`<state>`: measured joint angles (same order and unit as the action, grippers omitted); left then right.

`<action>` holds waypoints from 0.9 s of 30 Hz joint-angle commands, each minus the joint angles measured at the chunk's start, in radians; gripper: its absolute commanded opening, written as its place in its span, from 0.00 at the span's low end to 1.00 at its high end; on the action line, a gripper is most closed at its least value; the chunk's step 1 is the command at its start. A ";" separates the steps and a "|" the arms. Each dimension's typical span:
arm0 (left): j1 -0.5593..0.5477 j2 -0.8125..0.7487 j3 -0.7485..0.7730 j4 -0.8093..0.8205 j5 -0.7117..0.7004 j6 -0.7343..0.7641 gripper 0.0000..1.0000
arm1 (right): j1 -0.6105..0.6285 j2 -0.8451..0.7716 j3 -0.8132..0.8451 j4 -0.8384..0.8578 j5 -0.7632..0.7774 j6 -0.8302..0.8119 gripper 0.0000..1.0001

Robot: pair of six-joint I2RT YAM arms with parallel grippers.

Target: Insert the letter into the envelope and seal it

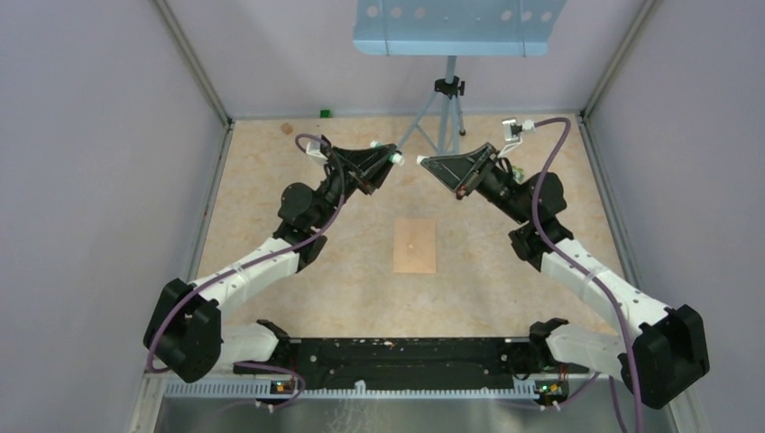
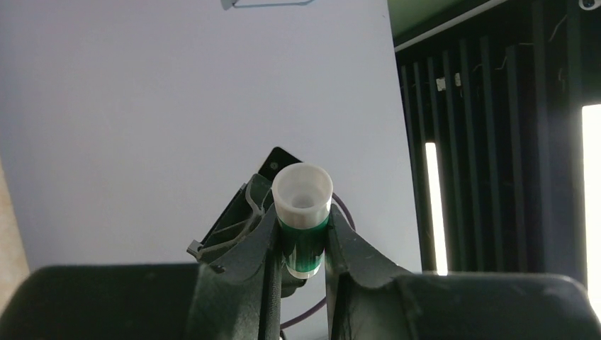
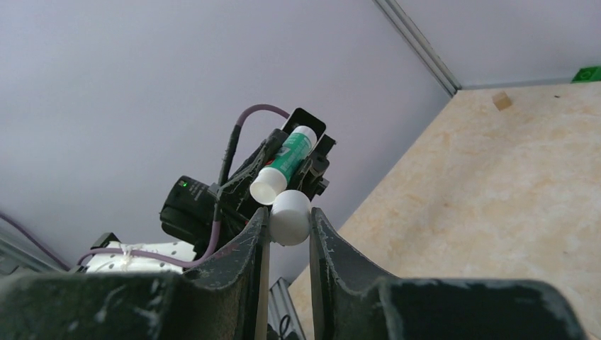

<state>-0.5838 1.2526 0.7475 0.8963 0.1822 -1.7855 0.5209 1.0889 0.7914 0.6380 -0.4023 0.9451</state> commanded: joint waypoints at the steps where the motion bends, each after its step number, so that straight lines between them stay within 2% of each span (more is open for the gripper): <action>1: -0.009 0.002 0.044 0.116 -0.003 -0.035 0.00 | 0.011 0.025 0.009 0.174 -0.023 0.060 0.00; 9: -0.018 0.016 0.051 0.158 0.003 -0.054 0.00 | 0.020 0.076 0.014 0.282 -0.048 0.125 0.00; 27: -0.025 0.052 0.054 0.216 0.009 -0.078 0.00 | 0.044 0.132 0.048 0.343 -0.073 0.156 0.00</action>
<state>-0.6041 1.3014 0.7597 1.0214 0.1818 -1.8538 0.5499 1.2125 0.7925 0.8982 -0.4549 1.0878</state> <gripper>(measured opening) 0.266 0.206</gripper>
